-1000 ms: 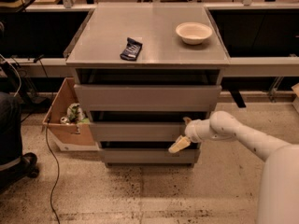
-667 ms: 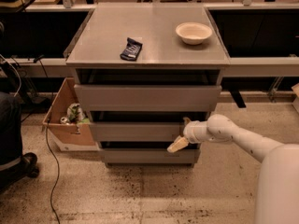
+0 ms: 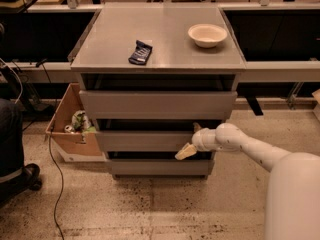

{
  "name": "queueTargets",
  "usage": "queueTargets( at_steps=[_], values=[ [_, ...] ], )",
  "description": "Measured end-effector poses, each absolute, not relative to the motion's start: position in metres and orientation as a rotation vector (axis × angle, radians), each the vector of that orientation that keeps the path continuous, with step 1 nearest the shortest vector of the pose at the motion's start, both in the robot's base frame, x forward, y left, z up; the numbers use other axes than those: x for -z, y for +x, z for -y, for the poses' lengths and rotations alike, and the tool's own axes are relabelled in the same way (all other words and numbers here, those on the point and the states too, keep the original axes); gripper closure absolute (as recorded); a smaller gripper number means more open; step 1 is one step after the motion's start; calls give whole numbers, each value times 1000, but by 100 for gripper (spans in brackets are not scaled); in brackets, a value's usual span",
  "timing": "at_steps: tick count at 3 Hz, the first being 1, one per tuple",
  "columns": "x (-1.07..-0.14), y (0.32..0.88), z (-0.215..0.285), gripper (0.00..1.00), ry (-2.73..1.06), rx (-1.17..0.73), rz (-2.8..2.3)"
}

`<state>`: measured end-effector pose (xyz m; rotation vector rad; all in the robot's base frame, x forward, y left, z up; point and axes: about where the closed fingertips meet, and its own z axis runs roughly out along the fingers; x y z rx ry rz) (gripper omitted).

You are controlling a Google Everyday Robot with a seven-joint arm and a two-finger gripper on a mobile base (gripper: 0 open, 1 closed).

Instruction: Open middle drawer

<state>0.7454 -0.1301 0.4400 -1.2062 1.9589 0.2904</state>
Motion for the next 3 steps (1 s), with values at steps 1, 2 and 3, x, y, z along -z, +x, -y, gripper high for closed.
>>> queueTargets(
  at_steps=[1,2,3],
  values=[
    [-432,747,122,18,-1218,-293,-1956],
    [-432,747,122,42,-1219,-293,-1956],
    [-433,727,121,39,-1257,-317,-1968]
  ],
)
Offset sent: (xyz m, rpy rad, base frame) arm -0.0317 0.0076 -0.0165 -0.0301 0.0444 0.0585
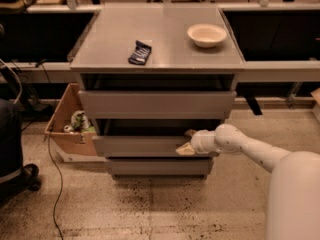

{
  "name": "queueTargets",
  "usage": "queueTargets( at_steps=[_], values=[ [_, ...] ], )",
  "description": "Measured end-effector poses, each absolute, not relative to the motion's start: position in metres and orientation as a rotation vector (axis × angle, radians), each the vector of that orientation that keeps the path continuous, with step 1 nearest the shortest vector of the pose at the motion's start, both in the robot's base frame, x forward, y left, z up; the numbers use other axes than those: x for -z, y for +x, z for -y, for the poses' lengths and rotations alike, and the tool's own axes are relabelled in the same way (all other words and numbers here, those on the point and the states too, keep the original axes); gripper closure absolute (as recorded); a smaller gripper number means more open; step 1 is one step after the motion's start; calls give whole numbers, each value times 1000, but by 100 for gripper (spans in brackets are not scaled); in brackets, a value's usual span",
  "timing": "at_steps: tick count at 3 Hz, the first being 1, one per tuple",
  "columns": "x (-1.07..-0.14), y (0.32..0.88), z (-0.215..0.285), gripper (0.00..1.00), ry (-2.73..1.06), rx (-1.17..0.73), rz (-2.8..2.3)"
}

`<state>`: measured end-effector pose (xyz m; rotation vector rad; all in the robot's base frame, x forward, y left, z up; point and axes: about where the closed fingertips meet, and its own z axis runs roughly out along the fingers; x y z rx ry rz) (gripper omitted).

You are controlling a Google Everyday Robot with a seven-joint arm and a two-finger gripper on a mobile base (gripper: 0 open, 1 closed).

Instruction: Open middle drawer

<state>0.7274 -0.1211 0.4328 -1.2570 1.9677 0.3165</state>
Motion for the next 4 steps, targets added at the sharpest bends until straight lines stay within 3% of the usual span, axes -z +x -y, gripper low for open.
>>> queueTargets(
  at_steps=[1,2,4],
  values=[
    [-440,727,122,16,-1257,-317,-1968],
    [-453,681,113,0,-1364,-388,-1977],
    [-443,562,79,0,-1621,-617,-2030]
  ],
)
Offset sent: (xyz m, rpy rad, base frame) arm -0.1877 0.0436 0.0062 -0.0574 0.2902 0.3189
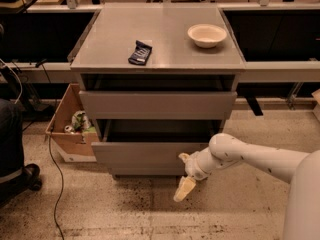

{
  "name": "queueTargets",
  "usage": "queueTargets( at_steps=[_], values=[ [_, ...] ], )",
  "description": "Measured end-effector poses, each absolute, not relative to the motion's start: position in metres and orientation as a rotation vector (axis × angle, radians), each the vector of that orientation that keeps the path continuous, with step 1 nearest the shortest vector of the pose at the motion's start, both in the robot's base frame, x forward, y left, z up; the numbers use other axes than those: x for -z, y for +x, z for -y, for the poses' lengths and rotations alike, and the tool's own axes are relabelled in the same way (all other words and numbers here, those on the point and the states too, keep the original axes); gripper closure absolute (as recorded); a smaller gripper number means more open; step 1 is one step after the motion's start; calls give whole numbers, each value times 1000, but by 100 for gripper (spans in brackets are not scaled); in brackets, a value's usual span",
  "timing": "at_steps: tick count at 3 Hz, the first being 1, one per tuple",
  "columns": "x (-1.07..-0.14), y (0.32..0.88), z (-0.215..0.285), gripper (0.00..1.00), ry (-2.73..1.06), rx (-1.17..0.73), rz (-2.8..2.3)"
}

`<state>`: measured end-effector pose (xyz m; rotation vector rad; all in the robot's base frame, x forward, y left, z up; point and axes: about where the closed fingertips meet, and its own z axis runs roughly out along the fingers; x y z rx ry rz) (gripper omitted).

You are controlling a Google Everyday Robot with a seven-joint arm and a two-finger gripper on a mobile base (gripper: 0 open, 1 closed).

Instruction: Open middle drawer

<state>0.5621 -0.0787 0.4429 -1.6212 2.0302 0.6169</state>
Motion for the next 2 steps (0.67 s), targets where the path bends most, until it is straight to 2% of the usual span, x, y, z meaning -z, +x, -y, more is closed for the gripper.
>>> queueTargets(
  at_steps=[1,2],
  values=[
    [-453,556,82,0,-1641,-608,-2031],
    [-470,575,91,0,-1620,-549,-2014]
  ],
)
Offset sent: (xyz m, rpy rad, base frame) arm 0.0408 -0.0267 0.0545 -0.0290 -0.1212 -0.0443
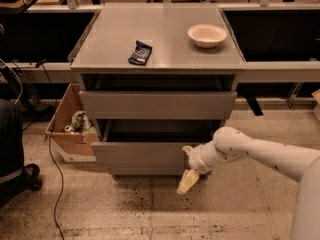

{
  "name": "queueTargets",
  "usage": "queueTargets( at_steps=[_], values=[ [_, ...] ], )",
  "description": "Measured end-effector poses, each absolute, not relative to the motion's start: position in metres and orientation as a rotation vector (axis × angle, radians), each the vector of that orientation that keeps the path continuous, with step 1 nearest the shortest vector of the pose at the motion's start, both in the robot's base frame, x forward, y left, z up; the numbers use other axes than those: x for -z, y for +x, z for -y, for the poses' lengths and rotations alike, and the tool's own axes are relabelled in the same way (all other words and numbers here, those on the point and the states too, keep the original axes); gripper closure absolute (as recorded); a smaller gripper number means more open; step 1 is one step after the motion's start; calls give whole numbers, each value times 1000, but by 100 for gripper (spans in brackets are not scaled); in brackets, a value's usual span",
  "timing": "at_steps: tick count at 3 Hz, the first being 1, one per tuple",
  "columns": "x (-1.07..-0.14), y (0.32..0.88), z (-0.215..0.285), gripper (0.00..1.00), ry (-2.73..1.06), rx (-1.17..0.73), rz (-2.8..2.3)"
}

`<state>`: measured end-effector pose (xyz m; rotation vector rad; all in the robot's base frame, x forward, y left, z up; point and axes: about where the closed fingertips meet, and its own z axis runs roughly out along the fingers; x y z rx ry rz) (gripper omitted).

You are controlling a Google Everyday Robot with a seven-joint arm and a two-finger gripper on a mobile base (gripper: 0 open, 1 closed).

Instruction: Open middle drawer

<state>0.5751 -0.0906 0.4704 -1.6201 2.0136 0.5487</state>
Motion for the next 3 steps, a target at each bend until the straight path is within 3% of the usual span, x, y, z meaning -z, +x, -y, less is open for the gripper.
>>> queueTargets(
  at_steps=[3],
  values=[
    [-456,655,99,0,-1529,-471,-2015]
  ],
)
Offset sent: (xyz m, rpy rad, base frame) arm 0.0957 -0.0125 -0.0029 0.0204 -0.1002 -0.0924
